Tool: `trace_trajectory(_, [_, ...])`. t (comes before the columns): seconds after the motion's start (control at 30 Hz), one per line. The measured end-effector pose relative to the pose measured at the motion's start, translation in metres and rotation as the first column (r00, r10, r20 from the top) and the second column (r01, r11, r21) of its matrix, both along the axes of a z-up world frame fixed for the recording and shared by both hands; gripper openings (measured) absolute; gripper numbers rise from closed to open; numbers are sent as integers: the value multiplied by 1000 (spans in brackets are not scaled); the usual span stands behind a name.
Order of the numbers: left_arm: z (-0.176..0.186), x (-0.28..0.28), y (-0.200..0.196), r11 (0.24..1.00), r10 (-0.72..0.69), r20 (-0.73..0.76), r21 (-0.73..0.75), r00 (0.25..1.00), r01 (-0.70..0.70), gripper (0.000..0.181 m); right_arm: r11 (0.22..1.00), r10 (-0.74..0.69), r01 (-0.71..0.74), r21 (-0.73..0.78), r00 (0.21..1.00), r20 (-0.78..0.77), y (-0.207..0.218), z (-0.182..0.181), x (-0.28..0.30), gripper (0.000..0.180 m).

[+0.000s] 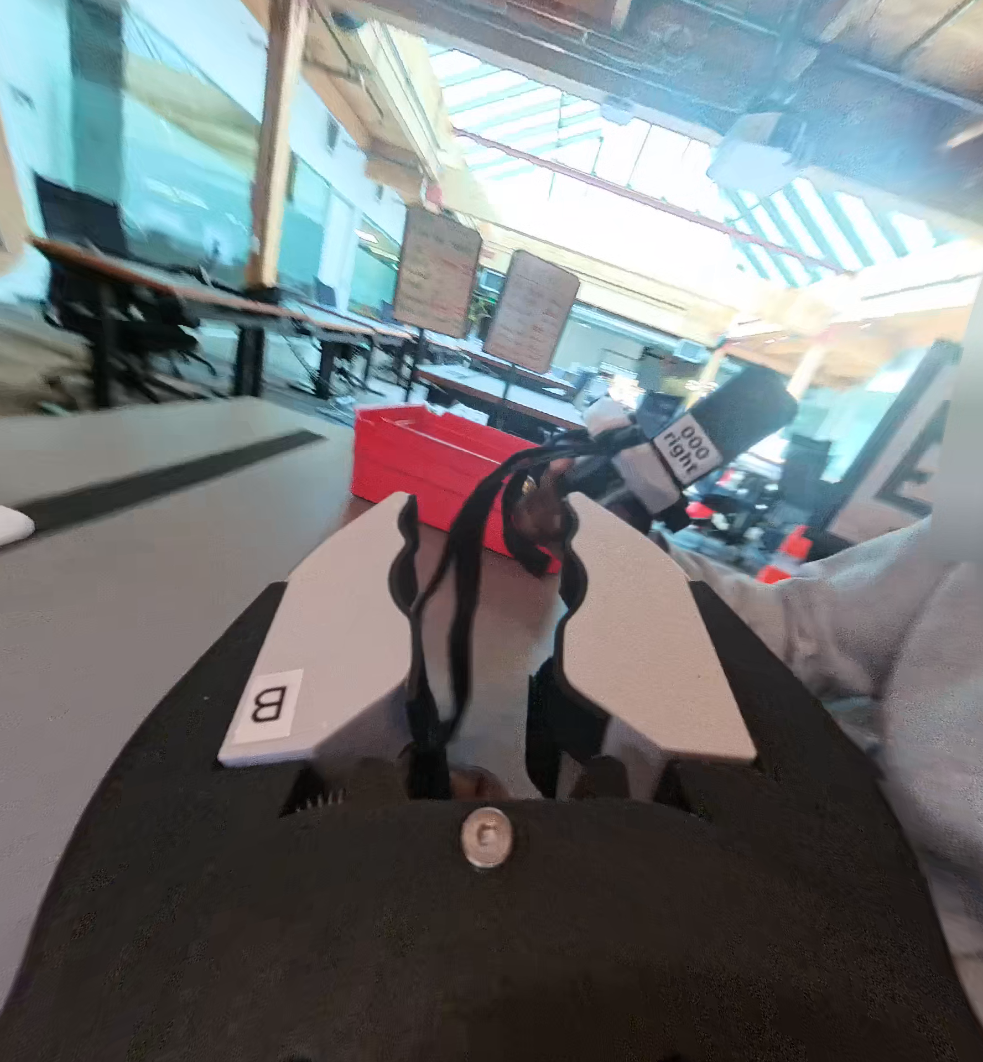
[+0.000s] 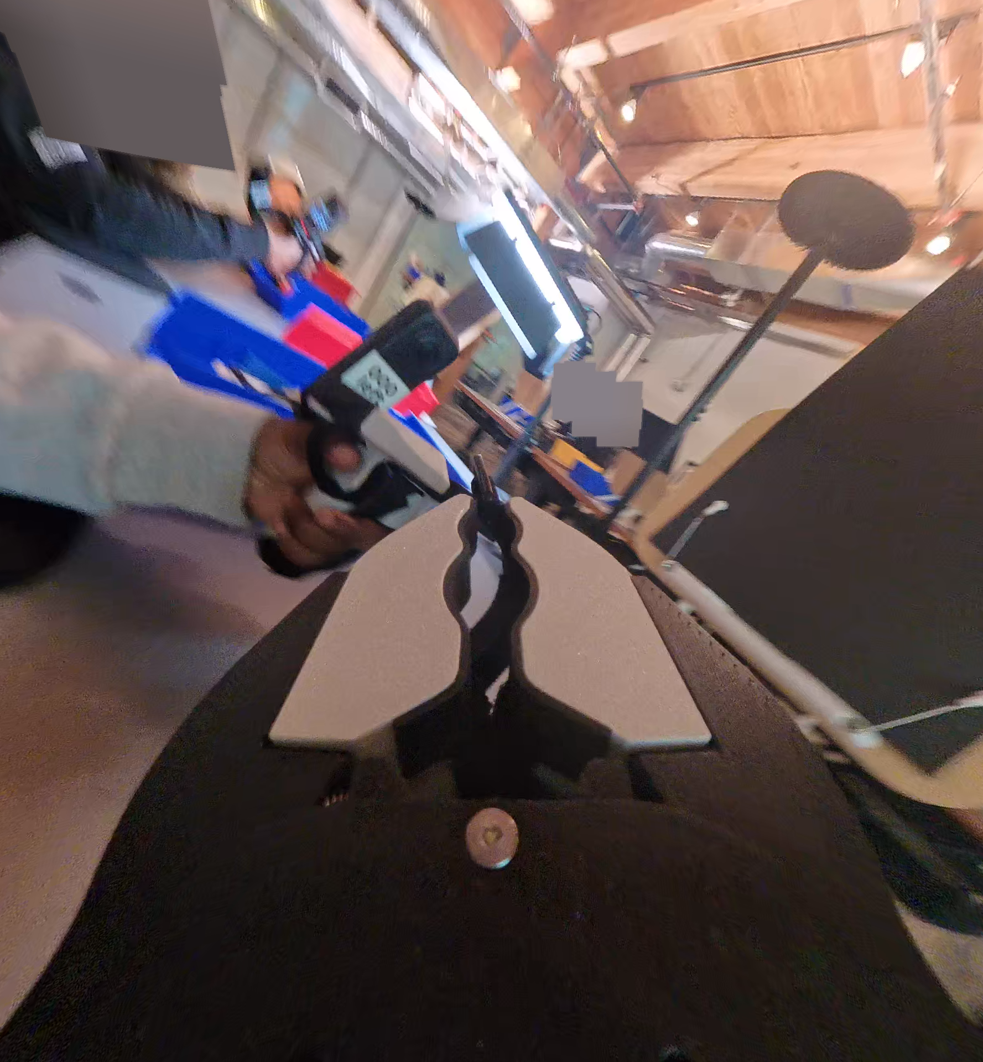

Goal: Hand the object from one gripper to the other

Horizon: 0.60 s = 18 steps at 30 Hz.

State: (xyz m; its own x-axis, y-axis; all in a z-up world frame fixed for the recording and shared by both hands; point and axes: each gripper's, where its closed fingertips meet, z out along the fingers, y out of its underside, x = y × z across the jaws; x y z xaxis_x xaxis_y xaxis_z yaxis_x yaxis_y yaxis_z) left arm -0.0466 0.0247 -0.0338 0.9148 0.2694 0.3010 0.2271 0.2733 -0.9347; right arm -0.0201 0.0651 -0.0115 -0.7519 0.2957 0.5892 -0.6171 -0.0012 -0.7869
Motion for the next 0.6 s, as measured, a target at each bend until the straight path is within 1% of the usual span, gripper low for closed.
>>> trace_trajectory(0.07, [4,6,4,1000,20,-111,-9,994,-21,49,989,139,-126,-83,976,170,4,7,3,8])
trace_trajectory(0.17, [-2,14,22,996,3,-194,-85,981,-20,48,949,303,-248,-194,889,345,8,14,5,7])
trace_trajectory(0.23, [-6,15,29,992,23,-243,-118,970,-53,37,933,348,-276,-230,854,388,9,16,6,8])
trace_trajectory(0.27, [-5,16,31,991,31,-257,-118,966,-63,28,928,362,-287,-235,843,397,8,16,7,8])
trace_trajectory(0.33, [-4,13,31,990,52,-243,-114,969,-82,11,924,378,-306,-230,828,415,6,15,9,8])
trace_trajectory(0.37, [-4,13,31,992,40,-231,-111,972,-67,6,922,384,-314,-228,820,423,5,14,10,8])
trace_trajectory(0.43, [-5,12,29,994,29,-183,-100,983,-48,4,919,389,-308,-246,805,447,3,14,8,9])
trace_trajectory(0.47, [-4,11,28,995,27,-155,-86,988,-40,4,919,388,-293,-263,791,474,2,13,4,13])
trace_trajectory(0.53, [2,10,24,1000,18,-103,-16,994,-20,4,919,391,-279,-277,727,564,-1,6,-5,37])
trace_trajectory(0.6, [11,13,21,997,-26,-60,70,998,30,4,930,364,-283,-233,640,677,-9,-11,-12,42])
